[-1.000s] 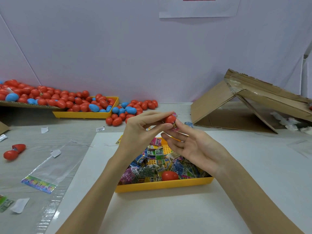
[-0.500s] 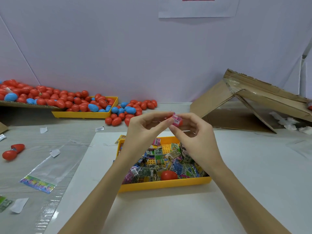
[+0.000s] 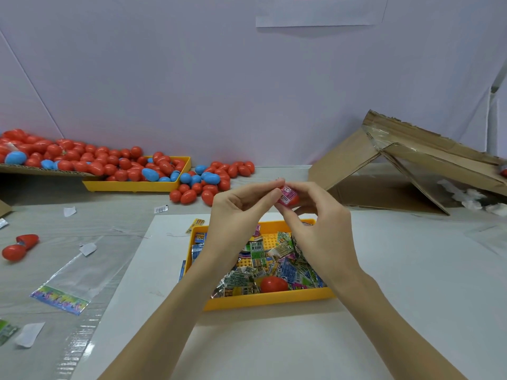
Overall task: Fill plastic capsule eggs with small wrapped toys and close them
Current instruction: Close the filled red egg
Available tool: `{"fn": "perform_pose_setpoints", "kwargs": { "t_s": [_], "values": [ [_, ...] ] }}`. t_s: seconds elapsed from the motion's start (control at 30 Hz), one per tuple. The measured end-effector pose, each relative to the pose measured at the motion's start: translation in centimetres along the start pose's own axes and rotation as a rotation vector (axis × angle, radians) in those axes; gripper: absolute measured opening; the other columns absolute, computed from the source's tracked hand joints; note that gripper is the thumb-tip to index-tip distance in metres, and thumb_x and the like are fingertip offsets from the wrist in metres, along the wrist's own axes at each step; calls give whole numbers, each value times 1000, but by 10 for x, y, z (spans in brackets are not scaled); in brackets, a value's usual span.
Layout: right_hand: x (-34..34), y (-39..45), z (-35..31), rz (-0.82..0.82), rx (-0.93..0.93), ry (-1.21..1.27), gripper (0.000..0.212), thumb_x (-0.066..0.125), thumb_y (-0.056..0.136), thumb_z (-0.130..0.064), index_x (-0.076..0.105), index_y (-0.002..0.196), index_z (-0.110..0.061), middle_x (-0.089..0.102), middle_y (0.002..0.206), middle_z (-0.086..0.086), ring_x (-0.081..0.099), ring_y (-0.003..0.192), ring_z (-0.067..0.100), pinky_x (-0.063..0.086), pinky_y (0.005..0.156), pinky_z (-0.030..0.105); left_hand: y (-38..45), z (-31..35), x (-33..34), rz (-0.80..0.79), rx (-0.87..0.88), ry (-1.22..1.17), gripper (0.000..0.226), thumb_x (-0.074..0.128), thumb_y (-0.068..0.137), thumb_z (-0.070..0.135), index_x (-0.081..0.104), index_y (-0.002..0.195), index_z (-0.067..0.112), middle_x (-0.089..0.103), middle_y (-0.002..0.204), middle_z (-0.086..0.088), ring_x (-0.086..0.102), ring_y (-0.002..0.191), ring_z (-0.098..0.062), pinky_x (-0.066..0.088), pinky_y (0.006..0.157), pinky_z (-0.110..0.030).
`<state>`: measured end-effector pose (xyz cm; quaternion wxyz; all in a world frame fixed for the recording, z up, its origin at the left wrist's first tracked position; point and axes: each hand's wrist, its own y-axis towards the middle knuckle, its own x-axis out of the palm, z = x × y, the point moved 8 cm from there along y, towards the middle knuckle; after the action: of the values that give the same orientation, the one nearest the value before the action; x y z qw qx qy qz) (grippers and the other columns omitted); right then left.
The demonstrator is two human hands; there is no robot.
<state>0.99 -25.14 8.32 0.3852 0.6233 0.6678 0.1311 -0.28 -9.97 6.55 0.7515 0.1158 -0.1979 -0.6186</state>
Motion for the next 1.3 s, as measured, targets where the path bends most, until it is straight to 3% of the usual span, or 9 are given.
{"fn": "perform_pose_setpoints", "kwargs": {
  "t_s": [0.23,0.3,0.37,0.43,0.5,0.73,1.03,1.23,1.3],
  "values": [
    [3,-1,2,-23,10,3,32,76,94,-12,67,125,-15,71,110,-2,68,99,9,58,84,20,-2,-6,1,39,-50,-70,28,80,87,18,79,114,14,79,110,-2,73,111,-15,55,89,-18],
    [9,1,10,-95,122,226,31,70,97,-7,66,127,-15,73,113,-2,70,106,13,59,88,25,0,-3,-4,42,-41,-82,27,80,87,19,80,114,16,79,112,-1,72,113,-12,54,90,-15],
    [18,0,20,-171,354,660,28,61,102,-7,66,130,-9,75,118,8,72,111,23,60,91,32,3,2,-11,52,3,-47,28,79,87,19,80,114,15,78,113,-1,71,114,-12,53,90,-15],
    [30,-5,22,-255,572,1049,33,58,104,-21,66,130,-3,72,123,18,70,117,32,59,94,34,5,7,-15,47,68,10,28,79,86,15,79,114,11,77,115,-3,70,115,-15,54,92,-18],
    [37,-9,21,-310,695,1191,37,62,100,-29,71,124,-2,73,122,20,69,119,33,59,93,31,5,10,-12,14,121,61,28,80,85,13,79,112,9,77,115,-4,70,116,-18,54,95,-23],
    [45,-16,27,-339,861,1259,32,77,89,-27,78,116,-10,75,106,10,73,104,25,59,82,29,2,15,-7,-48,239,230,25,81,85,21,80,109,21,77,109,4,65,115,-28,52,102,-43],
    [49,-23,29,-291,967,1285,44,79,84,-28,73,125,-13,75,112,9,74,107,25,61,82,29,0,13,-4,-13,233,267,23,78,86,18,79,109,18,77,104,4,67,110,-25,54,99,-47],
    [47,-22,28,-250,954,1317,46,76,87,-27,70,129,-12,74,121,11,74,110,26,62,82,30,-2,26,3,-66,284,409,25,67,99,10,70,124,10,76,114,9,70,115,-14,54,100,-29],
    [44,-20,30,-242,932,1273,44,74,89,-29,71,129,-11,74,121,10,75,104,23,61,81,29,-4,31,7,-108,336,515,20,69,97,6,68,117,8,74,113,10,70,111,-12,53,97,-25]
  ]
}}
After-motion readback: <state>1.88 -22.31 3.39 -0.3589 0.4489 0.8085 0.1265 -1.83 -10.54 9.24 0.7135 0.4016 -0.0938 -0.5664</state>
